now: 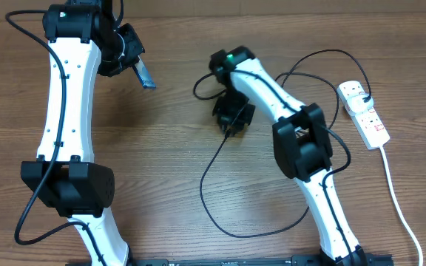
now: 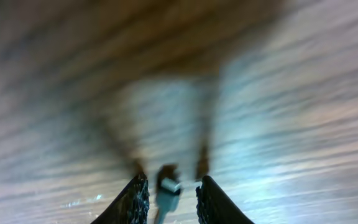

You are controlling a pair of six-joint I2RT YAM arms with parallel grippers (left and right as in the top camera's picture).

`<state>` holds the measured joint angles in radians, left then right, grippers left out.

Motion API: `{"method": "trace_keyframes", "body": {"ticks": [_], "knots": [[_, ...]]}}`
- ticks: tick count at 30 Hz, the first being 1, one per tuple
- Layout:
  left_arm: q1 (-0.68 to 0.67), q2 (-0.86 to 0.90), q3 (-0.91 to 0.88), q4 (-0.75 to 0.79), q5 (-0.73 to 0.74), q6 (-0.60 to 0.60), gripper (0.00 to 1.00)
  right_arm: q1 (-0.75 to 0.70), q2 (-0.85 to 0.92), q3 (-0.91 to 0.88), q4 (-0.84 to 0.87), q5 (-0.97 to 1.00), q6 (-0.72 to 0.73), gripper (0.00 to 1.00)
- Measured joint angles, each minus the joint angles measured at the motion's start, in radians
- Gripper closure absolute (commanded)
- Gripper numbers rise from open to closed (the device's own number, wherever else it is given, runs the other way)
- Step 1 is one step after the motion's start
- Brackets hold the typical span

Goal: Plug charger to phone and switch on socket

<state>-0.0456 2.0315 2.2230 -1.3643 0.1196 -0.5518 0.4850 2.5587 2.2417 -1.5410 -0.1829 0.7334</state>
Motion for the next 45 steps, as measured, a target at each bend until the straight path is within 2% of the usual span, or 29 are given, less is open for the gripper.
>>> {"method": "trace_keyframes", "body": {"ticks": [12,18,22,27,34,38,45], "knots": [[0.000,0.000,0.000,0.001,0.000,0.000,0.96,0.001,0.000,0.000,-0.015,-0.005,-0.035,0.76],[0.000,0.000,0.000,0.002,0.000,0.000,0.96,-0.014,0.000,0.021,-0.065,-0.017,-0.055,0.63],[0.000,0.000,0.000,0.003,0.000,0.000,0.96,-0.033,-0.022,0.040,-0.077,-0.017,-0.062,0.47],[0.000,0.000,0.000,0.002,0.000,0.000,0.96,-0.026,-0.079,0.049,-0.089,0.021,-0.018,0.55],[0.000,0.000,0.000,0.002,0.019,0.000,0.96,0.061,-0.102,0.047,-0.052,0.073,0.114,0.55],[0.000,0.000,0.000,0.002,0.022,0.000,0.96,0.131,-0.102,0.047,-0.094,0.122,0.179,0.54],[0.000,0.000,0.000,-0.001,0.023,0.000,0.96,0.169,-0.114,0.032,-0.153,0.176,0.187,0.53]]}}
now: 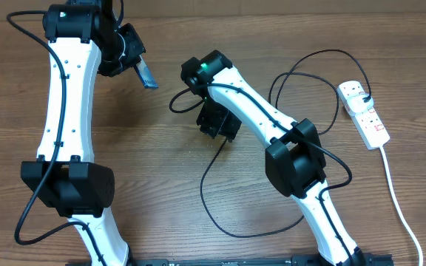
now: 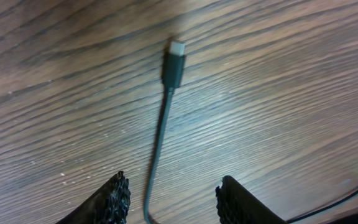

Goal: Plug charger to phone and switch on socket

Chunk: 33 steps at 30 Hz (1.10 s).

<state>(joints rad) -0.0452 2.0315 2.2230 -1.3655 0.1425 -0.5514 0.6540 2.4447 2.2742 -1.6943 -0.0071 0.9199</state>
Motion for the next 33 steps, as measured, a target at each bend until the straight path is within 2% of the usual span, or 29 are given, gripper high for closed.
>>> {"method": "trace_keyframes", "body": {"ticks": [6,12,15,20,33], "knots": [[0.000,0.000,0.000,0.000,0.002,0.002,0.96,-0.014,-0.064,-0.051,0.000,0.019,-0.016,0.54],[0.000,0.000,0.000,0.004,0.003,0.004,0.96,-0.018,-0.223,-0.186,0.018,0.038,-0.027,0.53],[0.000,0.000,0.000,0.005,0.003,0.004,0.96,-0.018,-0.290,-0.272,0.128,0.026,-0.031,0.53],[0.000,0.000,0.000,0.011,0.014,0.004,0.96,-0.018,-0.303,-0.417,0.326,-0.016,-0.028,0.65],[0.000,0.000,0.000,0.010,0.030,0.004,0.96,-0.050,-0.303,-0.620,0.577,-0.027,0.004,0.67]]}}
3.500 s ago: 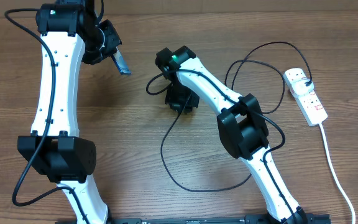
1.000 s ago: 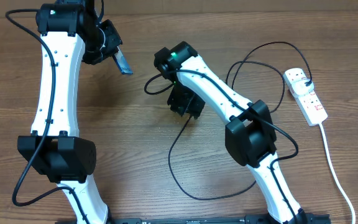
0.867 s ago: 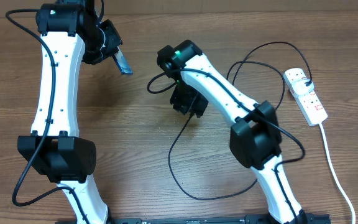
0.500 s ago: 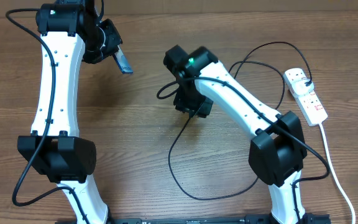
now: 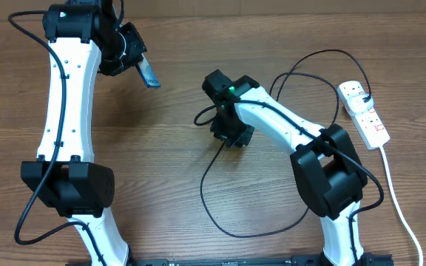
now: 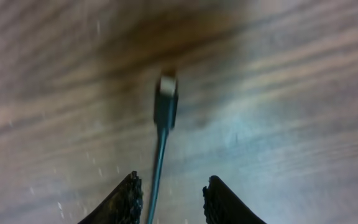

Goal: Plug charger to phone and switch on socket

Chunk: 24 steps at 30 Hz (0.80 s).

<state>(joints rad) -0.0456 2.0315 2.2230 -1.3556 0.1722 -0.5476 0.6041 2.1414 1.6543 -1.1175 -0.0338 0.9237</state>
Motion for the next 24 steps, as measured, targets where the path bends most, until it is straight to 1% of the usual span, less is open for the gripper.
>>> {"method": "trace_keyframes", "body": {"ticks": [7,24], "knots": [[0.000,0.000,0.000,-0.002,0.000,0.000,0.96,-0.041,0.001,-0.012,0.034,-0.003,0.002,0.69],[0.000,0.000,0.000,-0.003,0.000,0.000,0.96,0.000,0.013,-0.012,0.069,0.016,0.053,0.70]]}}
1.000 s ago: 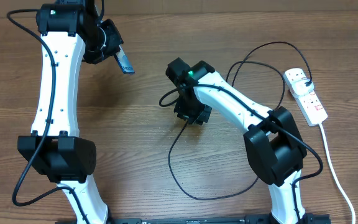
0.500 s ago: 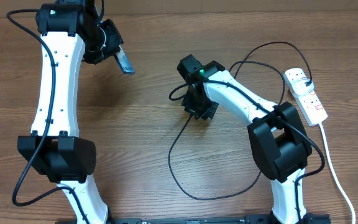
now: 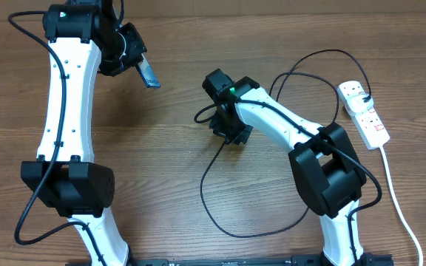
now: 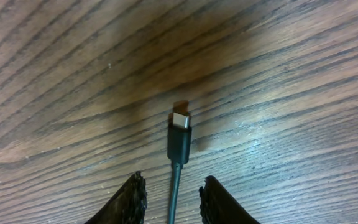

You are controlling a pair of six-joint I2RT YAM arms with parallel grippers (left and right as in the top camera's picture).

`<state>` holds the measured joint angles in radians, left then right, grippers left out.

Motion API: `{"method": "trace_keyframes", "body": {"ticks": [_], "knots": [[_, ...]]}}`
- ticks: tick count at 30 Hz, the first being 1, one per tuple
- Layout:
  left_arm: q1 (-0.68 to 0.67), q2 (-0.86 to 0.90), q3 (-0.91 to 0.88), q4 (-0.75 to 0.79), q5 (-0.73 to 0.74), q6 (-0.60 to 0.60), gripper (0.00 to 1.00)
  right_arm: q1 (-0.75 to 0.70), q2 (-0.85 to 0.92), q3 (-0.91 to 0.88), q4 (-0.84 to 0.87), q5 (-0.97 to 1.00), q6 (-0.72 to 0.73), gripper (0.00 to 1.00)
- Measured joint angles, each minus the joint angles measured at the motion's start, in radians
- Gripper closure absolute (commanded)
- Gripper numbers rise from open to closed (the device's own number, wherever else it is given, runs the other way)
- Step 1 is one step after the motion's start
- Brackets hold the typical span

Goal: Plug charger to phone and switch on socket

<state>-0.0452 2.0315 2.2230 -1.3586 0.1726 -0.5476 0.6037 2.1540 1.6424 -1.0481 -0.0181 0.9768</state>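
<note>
My left gripper [image 3: 140, 68] is raised at the upper left, shut on the dark phone [image 3: 148, 74]. The black charger cable [image 3: 207, 174] loops across the table. Its USB plug [image 4: 179, 138] lies flat on the wood, silver tip pointing away from my right gripper [image 4: 173, 182]. That gripper [image 3: 231, 134] is open and low over the table, and the cable runs back between its two fingers [image 4: 134, 198], apart from both. The white power strip [image 3: 366, 112] lies at the far right with the charger plugged in.
The strip's white lead [image 3: 399, 199] runs down the right edge. Loops of black cable [image 3: 309, 63] lie between my right arm and the strip. Bare wood [image 3: 161, 162] lies between the two arms.
In the right wrist view the plug now lies nearer my fingertips and is sharp instead of blurred. The right gripper has barely shifted in the overhead view. The left arm has not moved.
My right fingers first stood close together around the plug tip at mid-table. Then the gripper was wide open further left, the plug lying loose ahead. Later it was back to the right, straddling the cable, as now. The left gripper held the phone throughout.
</note>
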Motion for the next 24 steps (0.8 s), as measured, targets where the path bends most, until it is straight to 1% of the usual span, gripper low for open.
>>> {"method": "trace_keyframes", "body": {"ticks": [10,11,14,15,17,21,24], "knots": [[0.000,0.000,0.000,0.000,0.000,0.000,0.96,0.002,0.049,0.001,-0.002,-0.017,0.014,0.71],[0.000,0.000,0.000,0.000,0.000,0.000,0.96,0.002,0.049,0.001,-0.002,-0.018,0.014,0.73],[0.000,0.000,0.000,-0.001,0.003,0.000,0.96,0.002,0.050,0.001,-0.003,-0.019,0.016,0.82],[0.000,0.000,0.000,-0.001,0.003,0.000,0.96,0.002,0.050,0.001,-0.004,-0.020,0.017,0.84],[0.000,0.000,0.000,-0.002,0.003,0.000,0.96,0.002,0.050,0.001,-0.002,-0.024,0.018,0.85],[0.000,0.000,0.000,-0.003,0.003,0.000,0.96,0.002,0.050,0.001,0.002,-0.030,0.017,0.92],[0.000,0.000,0.000,-0.003,0.003,0.000,0.96,0.002,0.050,0.001,0.007,-0.030,0.018,0.92]]}}
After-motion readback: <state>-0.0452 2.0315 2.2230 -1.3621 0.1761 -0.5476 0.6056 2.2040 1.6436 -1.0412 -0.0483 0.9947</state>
